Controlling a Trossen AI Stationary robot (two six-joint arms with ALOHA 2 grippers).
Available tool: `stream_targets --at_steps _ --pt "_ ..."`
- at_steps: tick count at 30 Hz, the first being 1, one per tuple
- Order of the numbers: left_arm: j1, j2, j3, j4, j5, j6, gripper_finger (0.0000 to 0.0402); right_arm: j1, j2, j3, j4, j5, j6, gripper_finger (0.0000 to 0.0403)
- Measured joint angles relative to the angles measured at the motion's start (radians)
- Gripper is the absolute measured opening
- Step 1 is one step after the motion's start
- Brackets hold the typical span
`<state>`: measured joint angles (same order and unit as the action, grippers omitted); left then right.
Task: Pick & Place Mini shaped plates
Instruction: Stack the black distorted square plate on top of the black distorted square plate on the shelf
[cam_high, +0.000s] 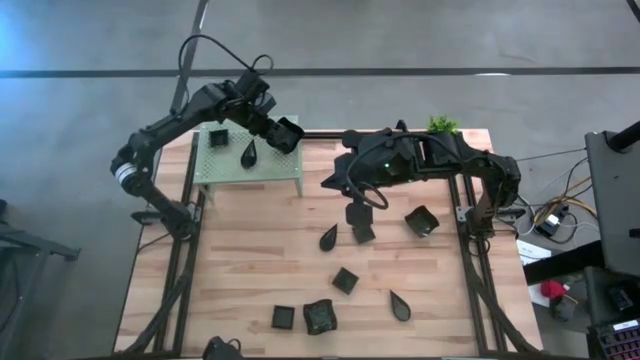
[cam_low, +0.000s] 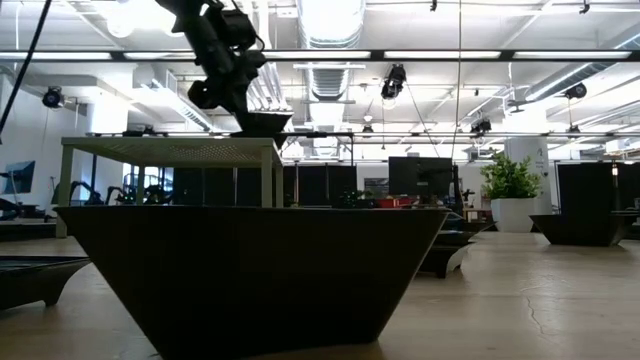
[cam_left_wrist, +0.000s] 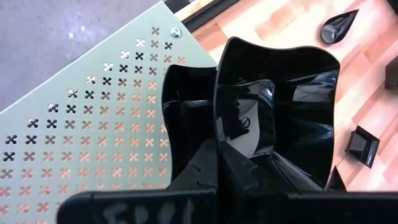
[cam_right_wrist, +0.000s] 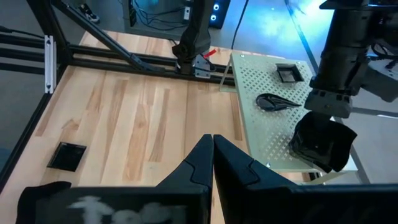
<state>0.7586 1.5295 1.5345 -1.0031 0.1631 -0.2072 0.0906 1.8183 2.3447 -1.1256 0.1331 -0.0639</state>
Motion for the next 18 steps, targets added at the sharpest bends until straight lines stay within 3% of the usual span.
stream_targets --at_steps 8,18 --pt "0.000 0.004 -0.001 0.000 -0.008 -0.012 0.0007 0.000 0.000 0.000 0.000 0.000 0.000 0.0008" --pt "0.001 0.004 -0.001 0.001 -0.014 -0.012 0.0052 0.000 0.000 0.000 0.000 0.000 0.000 0.0008"
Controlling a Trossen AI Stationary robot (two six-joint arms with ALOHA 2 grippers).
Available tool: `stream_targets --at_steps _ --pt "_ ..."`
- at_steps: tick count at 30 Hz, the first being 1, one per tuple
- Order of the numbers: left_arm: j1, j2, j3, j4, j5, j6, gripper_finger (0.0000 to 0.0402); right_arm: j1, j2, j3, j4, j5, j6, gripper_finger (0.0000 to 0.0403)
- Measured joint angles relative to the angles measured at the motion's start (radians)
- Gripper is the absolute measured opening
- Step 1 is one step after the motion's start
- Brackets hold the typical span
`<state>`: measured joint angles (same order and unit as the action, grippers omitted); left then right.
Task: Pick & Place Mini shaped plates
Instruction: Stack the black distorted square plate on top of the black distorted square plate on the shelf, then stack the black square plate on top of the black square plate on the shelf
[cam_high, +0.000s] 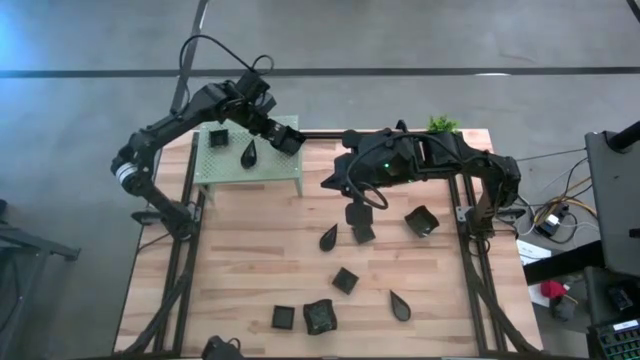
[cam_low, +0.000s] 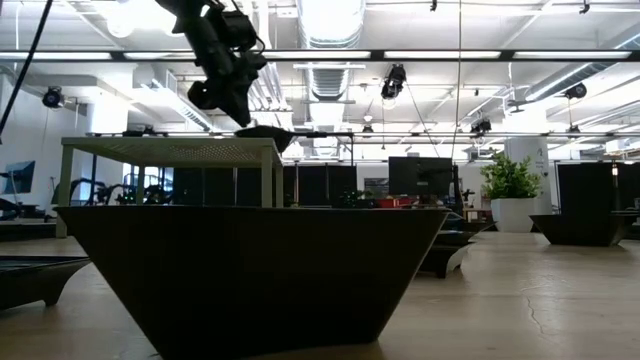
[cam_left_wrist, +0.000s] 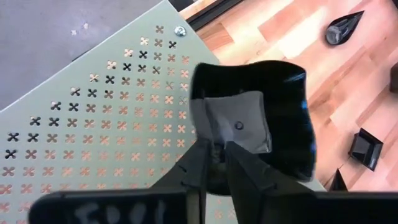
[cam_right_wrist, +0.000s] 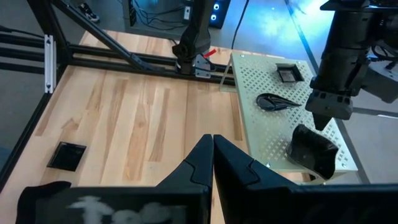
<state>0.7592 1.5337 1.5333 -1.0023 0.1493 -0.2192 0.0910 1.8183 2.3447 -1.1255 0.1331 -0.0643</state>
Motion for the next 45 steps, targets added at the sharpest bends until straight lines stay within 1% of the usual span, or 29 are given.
stream_targets --at_steps 6,9,14,18,23,26,30,32,40,45 --pt "0.000 0.000 0.000 0.023 -0.079 0.019 0.0062 0.000 0.000 0.000 0.000 0.000 0.000 0.0008" --pt "-0.006 -0.001 0.000 0.040 -0.041 0.087 0.0058 0.000 0.000 0.000 0.000 0.000 0.000 0.0008" --pt "-0.031 0.002 0.000 0.038 0.046 0.126 0.0056 0.000 0.000 0.000 0.000 0.000 -0.011 0.0008" --pt "-0.043 0.018 -0.003 0.037 0.041 0.157 0.0057 0.000 0.000 0.000 0.000 0.000 -0.018 0.0008" --pt "-0.044 0.045 -0.023 0.045 0.030 0.156 0.0057 0.000 0.000 0.000 0.000 0.000 -0.018 0.0008" --pt "-0.045 0.050 -0.042 0.053 0.001 0.157 0.0057 0.000 0.000 0.000 0.000 0.000 -0.018 0.0008" --pt "-0.044 0.050 -0.049 0.052 -0.098 0.157 0.0057 0.000 0.000 0.000 0.000 0.000 -0.021 0.0008" --pt "-0.043 0.050 -0.049 0.052 -0.131 0.157 0.0057 0.000 0.000 0.000 0.000 0.000 -0.023 0.0008" --pt "-0.043 0.050 -0.048 0.051 -0.187 0.166 0.0058 0.000 0.000 0.000 0.000 0.000 -0.026 0.0008" --pt "-0.058 0.016 -0.014 0.050 -0.188 0.197 0.0058 0.000 0.000 0.000 0.000 0.000 -0.025 0.0008"
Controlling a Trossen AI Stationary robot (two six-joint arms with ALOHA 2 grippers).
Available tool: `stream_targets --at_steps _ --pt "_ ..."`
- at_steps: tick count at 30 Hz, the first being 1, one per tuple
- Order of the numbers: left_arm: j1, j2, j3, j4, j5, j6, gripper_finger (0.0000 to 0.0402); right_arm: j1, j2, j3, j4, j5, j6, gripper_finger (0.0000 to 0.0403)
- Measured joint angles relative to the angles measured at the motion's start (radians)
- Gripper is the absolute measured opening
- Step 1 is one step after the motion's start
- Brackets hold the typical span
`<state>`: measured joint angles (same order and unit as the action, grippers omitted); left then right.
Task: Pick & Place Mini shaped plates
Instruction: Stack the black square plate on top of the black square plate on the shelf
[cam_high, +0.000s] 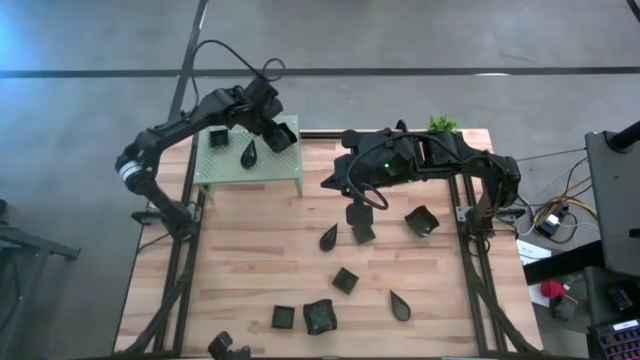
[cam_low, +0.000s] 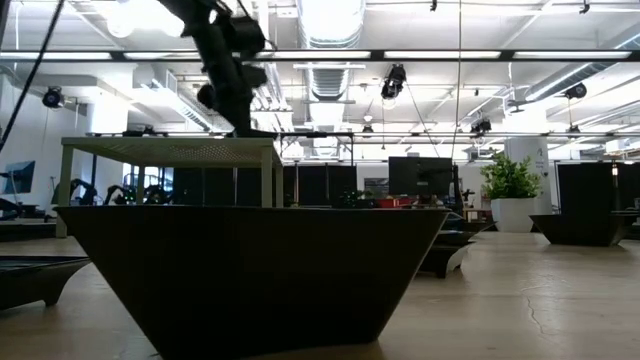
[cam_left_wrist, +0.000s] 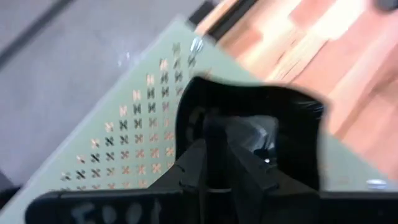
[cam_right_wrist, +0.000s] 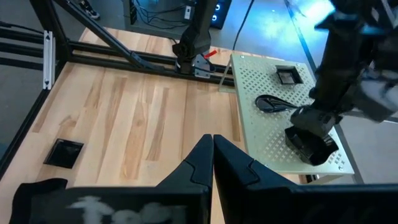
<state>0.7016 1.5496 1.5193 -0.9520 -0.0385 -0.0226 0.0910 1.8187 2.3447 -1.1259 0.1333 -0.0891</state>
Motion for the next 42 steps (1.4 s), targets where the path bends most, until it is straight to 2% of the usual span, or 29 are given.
stream_targets --at_steps 5,9,14,18,24,29,34,38,42 --pt "-0.057 -0.112 0.012 -0.001 -0.006 0.041 0.0058 0.000 0.000 0.000 -0.001 0.000 0.000 0.0008" --pt "-0.174 -0.216 -0.018 -0.033 -0.007 0.119 0.0058 0.000 0.000 0.000 -0.001 0.000 0.000 0.0008" --pt "-0.400 -0.325 -0.103 -0.079 -0.131 0.124 0.0058 0.000 0.000 0.000 -0.002 -0.001 0.001 0.0008" --pt "-0.601 -0.392 -0.186 -0.102 -0.250 0.035 0.0058 0.000 0.000 0.000 -0.002 -0.002 0.000 0.0008" --pt "-0.895 -0.441 -0.337 -0.074 -0.297 -0.125 0.0058 0.000 0.000 0.000 -0.002 -0.002 0.000 0.0008" --pt "-1.096 -0.431 -0.475 0.005 -0.303 -0.202 0.0058 0.000 0.000 0.000 -0.002 -0.003 -0.001 0.0008" --pt "-1.243 -0.401 -0.589 0.190 -0.295 -0.257 0.0058 0.000 0.000 0.000 -0.003 -0.005 -0.016 0.0008" --pt "-1.301 -0.365 -0.657 0.332 -0.277 -0.317 0.0058 0.003 0.000 0.000 -0.012 -0.012 -0.023 0.0008" --pt "-1.318 -0.312 -0.719 0.512 -0.194 -0.345 0.0058 0.002 0.000 0.000 -0.031 -0.013 -0.023 0.0008"
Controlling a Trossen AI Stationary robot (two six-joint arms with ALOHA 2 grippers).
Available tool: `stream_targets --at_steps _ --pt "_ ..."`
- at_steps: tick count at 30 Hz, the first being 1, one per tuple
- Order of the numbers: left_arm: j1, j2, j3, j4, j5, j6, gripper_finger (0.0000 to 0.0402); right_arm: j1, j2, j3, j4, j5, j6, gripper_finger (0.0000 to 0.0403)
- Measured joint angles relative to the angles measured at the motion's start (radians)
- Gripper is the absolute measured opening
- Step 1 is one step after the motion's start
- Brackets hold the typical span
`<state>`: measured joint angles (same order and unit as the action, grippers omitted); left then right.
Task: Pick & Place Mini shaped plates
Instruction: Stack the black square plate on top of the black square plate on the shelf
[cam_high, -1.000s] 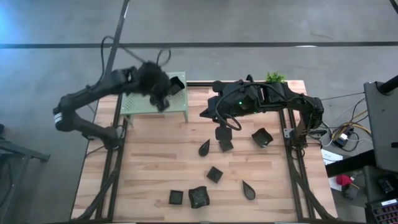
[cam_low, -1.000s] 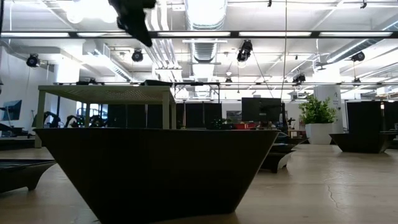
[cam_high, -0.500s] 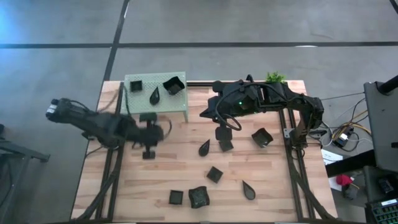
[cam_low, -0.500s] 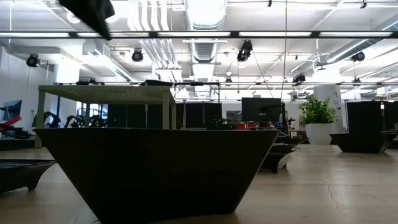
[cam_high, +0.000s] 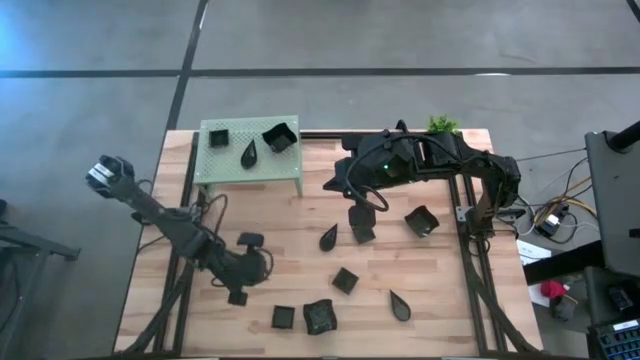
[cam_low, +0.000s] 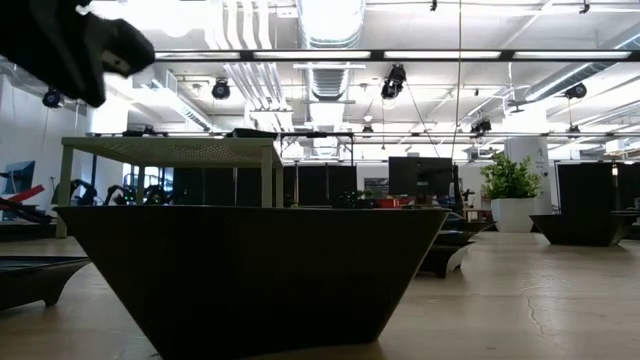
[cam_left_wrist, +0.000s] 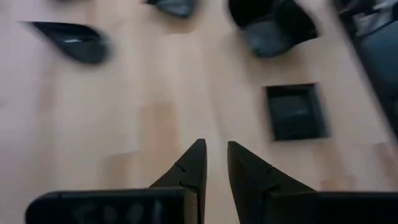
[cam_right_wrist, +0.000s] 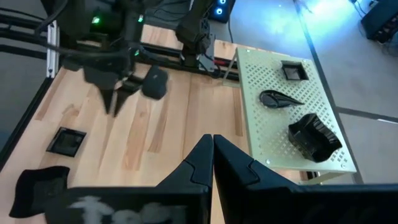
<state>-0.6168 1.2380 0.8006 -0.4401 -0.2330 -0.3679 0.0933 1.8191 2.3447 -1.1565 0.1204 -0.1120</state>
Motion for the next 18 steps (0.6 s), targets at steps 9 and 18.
stream_targets --at_steps 9,18 --pt "-0.001 0.156 -0.086 0.337 0.152 -0.021 0.0058 0.000 0.000 0.000 0.000 0.002 0.003 0.0008" --pt "-0.001 0.292 -0.083 0.434 0.225 -0.068 0.0058 0.000 0.000 0.000 0.001 0.002 0.007 0.0008"
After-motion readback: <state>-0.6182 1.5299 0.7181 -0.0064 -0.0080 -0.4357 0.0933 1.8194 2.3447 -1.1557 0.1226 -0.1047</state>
